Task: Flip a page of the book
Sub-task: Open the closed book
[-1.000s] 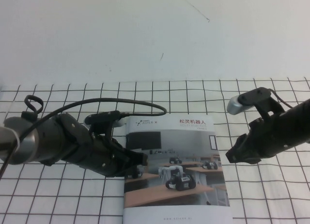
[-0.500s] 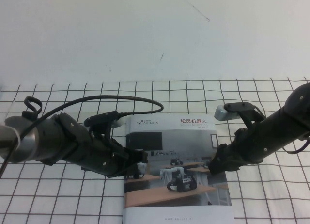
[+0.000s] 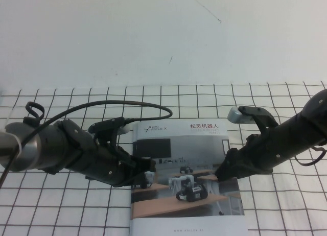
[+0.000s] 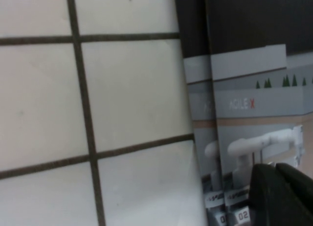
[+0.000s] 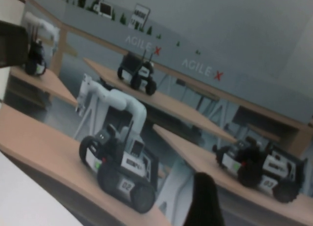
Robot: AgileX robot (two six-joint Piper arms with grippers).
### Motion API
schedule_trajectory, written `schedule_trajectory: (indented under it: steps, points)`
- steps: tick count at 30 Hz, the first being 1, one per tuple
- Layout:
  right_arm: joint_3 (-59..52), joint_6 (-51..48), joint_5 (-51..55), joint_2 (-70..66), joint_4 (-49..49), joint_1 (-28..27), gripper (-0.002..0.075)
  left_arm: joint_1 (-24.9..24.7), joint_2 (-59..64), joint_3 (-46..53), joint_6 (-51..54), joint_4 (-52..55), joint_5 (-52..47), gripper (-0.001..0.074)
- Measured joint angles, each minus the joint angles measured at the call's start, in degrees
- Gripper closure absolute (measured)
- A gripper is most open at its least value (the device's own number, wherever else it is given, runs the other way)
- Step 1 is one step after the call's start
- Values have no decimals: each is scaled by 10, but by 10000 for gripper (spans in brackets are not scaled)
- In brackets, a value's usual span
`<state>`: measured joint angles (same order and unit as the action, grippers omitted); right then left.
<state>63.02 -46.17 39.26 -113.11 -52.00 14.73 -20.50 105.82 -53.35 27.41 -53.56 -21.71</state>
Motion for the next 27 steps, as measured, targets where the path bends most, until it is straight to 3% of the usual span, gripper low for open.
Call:
schedule_trajectory:
  steps: [27]
  points:
    - [3, -34, 64, 45, -95, 1, 252, 0, 0, 0, 0, 0, 0, 738]
